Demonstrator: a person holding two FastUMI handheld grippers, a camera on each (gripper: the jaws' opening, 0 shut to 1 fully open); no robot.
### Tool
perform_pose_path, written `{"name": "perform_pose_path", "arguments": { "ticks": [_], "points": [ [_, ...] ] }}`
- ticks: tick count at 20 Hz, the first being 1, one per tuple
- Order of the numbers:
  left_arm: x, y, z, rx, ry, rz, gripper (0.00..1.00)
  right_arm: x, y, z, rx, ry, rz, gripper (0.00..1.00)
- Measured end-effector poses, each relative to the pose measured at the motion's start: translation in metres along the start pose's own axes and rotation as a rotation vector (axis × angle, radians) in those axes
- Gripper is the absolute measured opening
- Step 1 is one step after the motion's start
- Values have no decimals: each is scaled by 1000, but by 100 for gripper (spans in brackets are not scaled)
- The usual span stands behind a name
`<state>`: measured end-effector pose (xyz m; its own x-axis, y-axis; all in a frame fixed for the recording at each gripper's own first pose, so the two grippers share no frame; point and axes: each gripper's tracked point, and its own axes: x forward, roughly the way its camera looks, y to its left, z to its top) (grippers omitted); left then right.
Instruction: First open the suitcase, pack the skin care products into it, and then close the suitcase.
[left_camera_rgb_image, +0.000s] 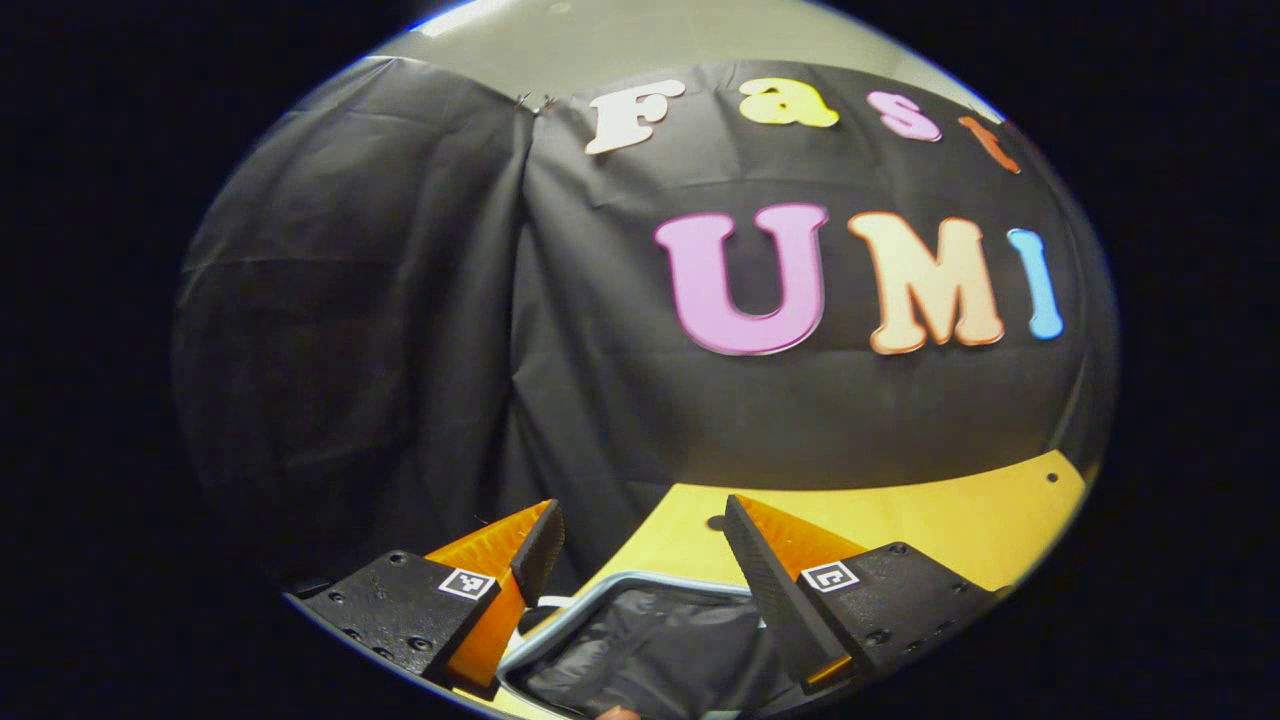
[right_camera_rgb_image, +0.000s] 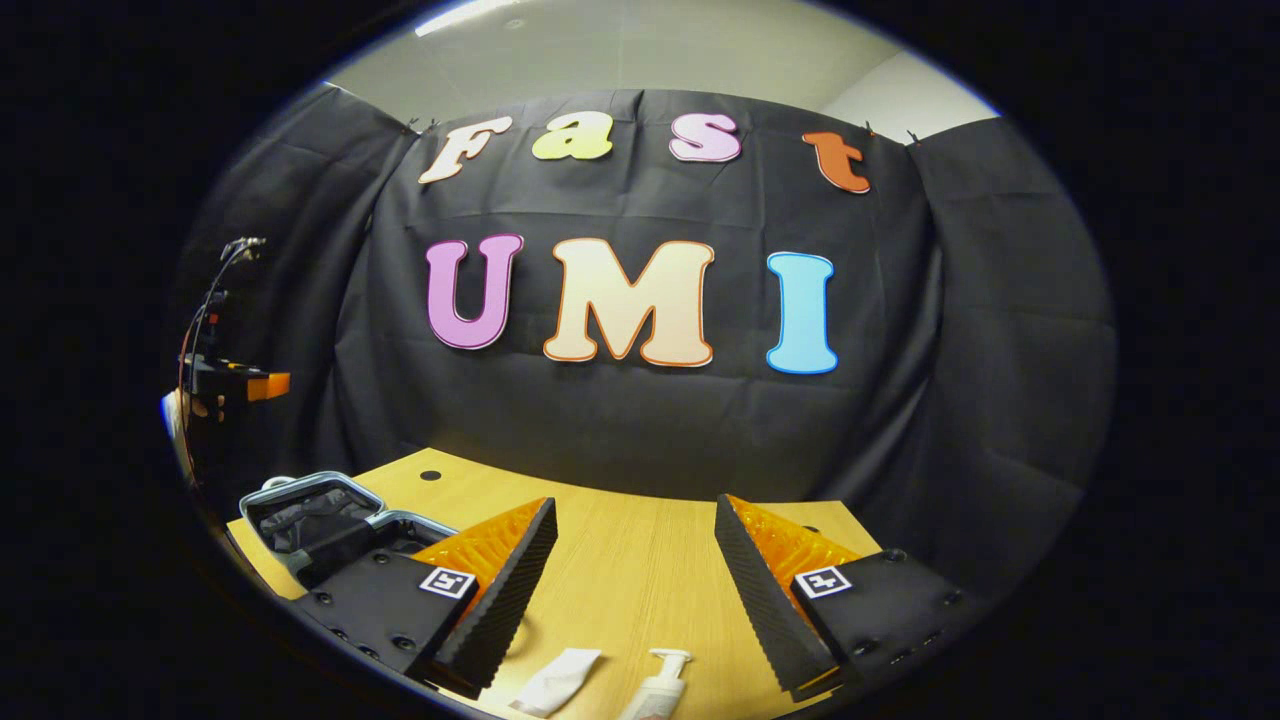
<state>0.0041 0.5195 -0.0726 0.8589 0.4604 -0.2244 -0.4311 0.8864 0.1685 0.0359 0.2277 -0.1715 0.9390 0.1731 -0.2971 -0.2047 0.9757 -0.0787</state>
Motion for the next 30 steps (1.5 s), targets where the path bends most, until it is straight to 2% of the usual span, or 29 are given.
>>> {"name": "perform_pose_path", "arguments": {
  "ticks": [1, 2, 4, 5, 6, 7, 8, 9, 10, 11, 12, 13, 14, 15, 16, 17, 18, 21, 22, 23, 24, 30],
  "points": [
    [-10, -21, 7, 5, -12, -30, 95, -1, -7, 1, 6, -3, 7, 100],
    [-21, -44, 14, 16, -25, -57, 100, -4, -13, 1, 12, -6, 12, 100],
    [-37, -83, 21, 34, -49, -105, 100, -7, -27, 3, 30, -13, 13, 100],
    [-43, -104, 23, 34, -57, -133, 95, -10, -32, 2, 40, -15, 15, 100],
    [-49, -124, 24, 31, -55, -163, 100, -12, -37, 1, 48, -15, 17, 100],
    [-55, -141, 23, 27, -50, -189, 100, -15, -41, 1, 53, -17, 17, 100],
    [-60, -159, 24, 28, -44, -211, 95, -17, -46, 1, 55, -21, 17, 100],
    [-65, -173, 23, 24, -39, -227, 95, -20, -51, 2, 56, -25, 16, 100],
    [-72, -185, 22, 16, -41, -248, 100, -22, -55, 3, 59, -30, 13, 100],
    [-83, -201, 21, 9, -41, -272, 100, -24, -59, 2, 61, -31, 12, 100],
    [-85, -209, 19, 4, -42, -293, 95, -27, -61, 2, 63, -31, 11, 100],
    [-90, -217, 14, 3, -42, -314, 95, -29, -64, 2, 61, -31, 10, 100],
    [-97, -230, 13, -1, -39, -334, 100, -32, -66, 0, 60, -30, 10, 100],
    [-104, -241, 11, -5, -39, -356, 95, -34, -68, -1, 62, -29, 10, 100],
    [-110, -252, 11, -12, -34, -376, 100, -36, -69, -3, 67, -26, 10, 100],
    [-116, -262, 9, -20, -30, -393, 95, -38, -69, -5, 78, -19, 10, 100],
    [-122, -270, 6, -29, -23, -406, 100, -42, -68, -8, 95, -14, 12, 100],
    [-135, -297, -13, -39, 21, -462, 100, -50, -58, -16, 106, -1, 31, 100],
    [-137, -304, -20, -40, 42, -479, 95, -50, -59, -18, 94, 3, 33, 99],
    [-139, -311, -29, -42, 64, -495, 100, -49, -61, -17, 90, 5, 30, 99],
    [-141, -318, -38, -46, 87, -515, 95, -49, -65, -17, 92, 4, 24, 100],
    [-153, -363, -114, -35, 282, -609, 96, -52, -88, -34, 94, 53, -27, 100]
  ]
}}
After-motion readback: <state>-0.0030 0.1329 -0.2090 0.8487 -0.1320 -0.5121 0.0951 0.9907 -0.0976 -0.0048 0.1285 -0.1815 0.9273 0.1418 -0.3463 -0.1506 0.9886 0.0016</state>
